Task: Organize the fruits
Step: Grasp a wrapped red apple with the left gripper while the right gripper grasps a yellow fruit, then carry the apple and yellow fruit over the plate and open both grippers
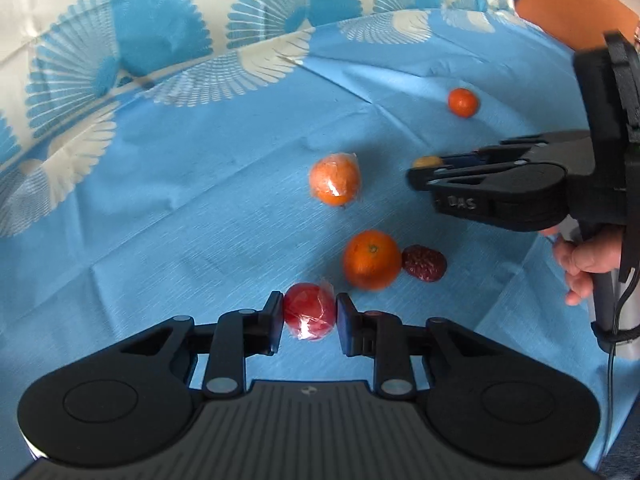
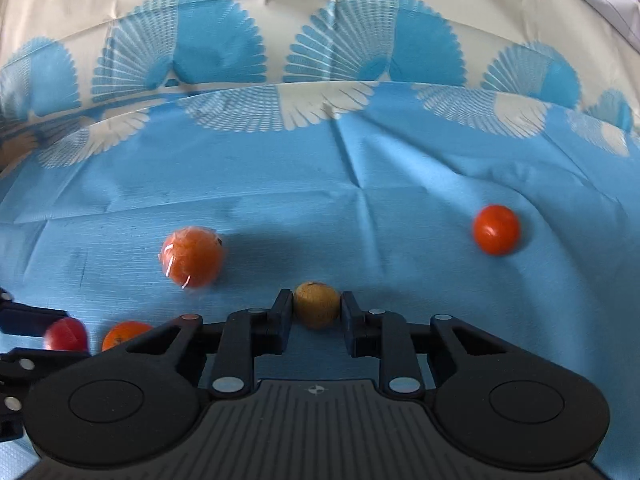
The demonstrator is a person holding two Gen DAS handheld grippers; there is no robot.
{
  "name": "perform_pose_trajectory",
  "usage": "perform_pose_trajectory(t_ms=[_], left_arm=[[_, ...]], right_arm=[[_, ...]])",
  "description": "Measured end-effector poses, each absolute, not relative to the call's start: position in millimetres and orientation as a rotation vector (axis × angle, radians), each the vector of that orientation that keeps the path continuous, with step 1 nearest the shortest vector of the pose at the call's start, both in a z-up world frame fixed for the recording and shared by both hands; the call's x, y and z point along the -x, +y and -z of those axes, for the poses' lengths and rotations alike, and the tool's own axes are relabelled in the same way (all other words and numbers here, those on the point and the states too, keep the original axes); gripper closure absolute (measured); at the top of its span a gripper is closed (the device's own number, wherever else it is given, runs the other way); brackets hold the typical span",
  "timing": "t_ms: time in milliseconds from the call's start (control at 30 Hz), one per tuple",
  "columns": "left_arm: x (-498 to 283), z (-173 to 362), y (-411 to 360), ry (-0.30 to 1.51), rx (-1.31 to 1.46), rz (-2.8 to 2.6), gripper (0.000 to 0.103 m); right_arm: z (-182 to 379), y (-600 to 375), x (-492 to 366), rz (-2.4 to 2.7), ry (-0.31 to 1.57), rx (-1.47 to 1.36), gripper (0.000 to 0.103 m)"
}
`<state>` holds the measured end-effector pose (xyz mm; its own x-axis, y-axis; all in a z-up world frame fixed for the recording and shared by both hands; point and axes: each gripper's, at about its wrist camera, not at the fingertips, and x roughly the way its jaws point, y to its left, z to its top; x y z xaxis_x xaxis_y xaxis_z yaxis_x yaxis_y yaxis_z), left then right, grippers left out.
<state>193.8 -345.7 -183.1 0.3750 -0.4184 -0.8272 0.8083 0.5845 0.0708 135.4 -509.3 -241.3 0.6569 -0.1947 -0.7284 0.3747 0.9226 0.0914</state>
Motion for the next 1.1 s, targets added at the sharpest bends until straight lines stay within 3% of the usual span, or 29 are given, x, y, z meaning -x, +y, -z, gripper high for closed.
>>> perform_pose_trajectory(t_ms=[267,567,867,1100], left_arm=[[-152,103,-257,0.897,-0.337,0.660,0.073],[-59,18,-126,0.876,-0.219,0.611,0.073],[26,-18,-23,0.837,-0.148,0.490,0.073],[70,-27,13,0.786,-0.103,0.489,0.073]], right_arm=[[161,-489,-67,0.380,0.640,-0.307,0.077],[71,-370,19,0.114,0.587,-0.340,0.077],[26,-241,75,-0.185,0.655,-0.340,0.077],[11,-184,107,-0.267,0.683,-0.249,0.077]])
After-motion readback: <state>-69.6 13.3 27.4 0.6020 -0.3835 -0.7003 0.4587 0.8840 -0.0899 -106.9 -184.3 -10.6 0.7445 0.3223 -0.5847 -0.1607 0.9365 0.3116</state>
